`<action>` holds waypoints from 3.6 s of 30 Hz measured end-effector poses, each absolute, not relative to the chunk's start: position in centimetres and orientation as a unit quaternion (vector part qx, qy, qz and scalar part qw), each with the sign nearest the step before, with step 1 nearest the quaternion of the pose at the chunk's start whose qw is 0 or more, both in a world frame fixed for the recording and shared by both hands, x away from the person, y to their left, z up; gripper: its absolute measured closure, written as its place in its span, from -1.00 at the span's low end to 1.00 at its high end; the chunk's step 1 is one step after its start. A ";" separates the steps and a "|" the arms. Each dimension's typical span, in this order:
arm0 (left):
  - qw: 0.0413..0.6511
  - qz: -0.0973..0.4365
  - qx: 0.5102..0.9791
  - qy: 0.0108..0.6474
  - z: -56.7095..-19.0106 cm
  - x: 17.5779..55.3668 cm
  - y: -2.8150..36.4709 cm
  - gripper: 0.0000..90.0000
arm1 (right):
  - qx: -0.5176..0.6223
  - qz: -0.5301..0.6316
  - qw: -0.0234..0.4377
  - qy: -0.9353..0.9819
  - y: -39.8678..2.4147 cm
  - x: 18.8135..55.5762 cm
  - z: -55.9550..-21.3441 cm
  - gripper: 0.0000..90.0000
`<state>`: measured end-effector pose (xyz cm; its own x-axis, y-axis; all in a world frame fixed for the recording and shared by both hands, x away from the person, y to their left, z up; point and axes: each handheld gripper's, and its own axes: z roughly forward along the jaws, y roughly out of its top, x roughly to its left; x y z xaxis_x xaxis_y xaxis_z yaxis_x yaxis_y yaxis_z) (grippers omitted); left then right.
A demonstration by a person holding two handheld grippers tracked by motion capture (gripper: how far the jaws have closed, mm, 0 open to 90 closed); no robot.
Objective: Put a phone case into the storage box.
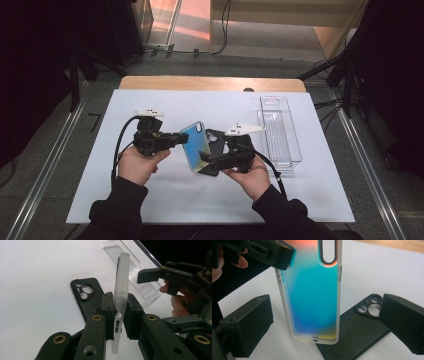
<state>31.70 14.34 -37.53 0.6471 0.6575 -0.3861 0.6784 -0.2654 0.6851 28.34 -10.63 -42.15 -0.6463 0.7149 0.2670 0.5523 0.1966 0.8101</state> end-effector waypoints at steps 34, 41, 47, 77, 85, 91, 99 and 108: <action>0.436 -0.023 0.807 0.399 -38.1 30.2 11.4 0.78 | 0.417 0.475 0.081 0.771 -8.5 28.7 -43.4 -0.67; 0.446 -0.026 0.803 0.395 -37.9 30.1 11.5 0.74 | 0.409 0.475 0.094 0.774 -8.6 28.6 -43.1 -0.64; 0.457 -0.024 0.795 0.398 -37.1 30.3 12.4 0.35 | 0.414 0.471 0.091 0.774 -9.3 29.2 -43.1 -0.64; 0.413 -0.037 0.847 0.333 -43.1 31.0 15.6 -0.27 | 0.425 0.474 0.099 0.765 -13.0 30.4 -42.3 -0.64; 0.399 -0.027 0.858 0.322 -44.1 30.1 16.7 -0.27 | 0.417 0.479 0.098 0.766 -13.7 30.3 -41.7 -0.64; 0.398 -0.024 0.856 0.328 -44.8 29.8 17.4 -0.27 | 0.411 0.482 0.097 0.768 -14.4 30.5 -41.2 -0.64; 0.398 -0.015 0.852 0.339 -45.1 29.0 18.3 -0.27 | 0.407 0.486 0.097 0.767 -15.7 30.8 -40.1 -0.64; 0.399 -0.004 0.844 0.358 -45.0 28.7 18.8 -0.27 | 0.414 0.499 0.103 0.754 -17.4 31.2 -38.6 -0.64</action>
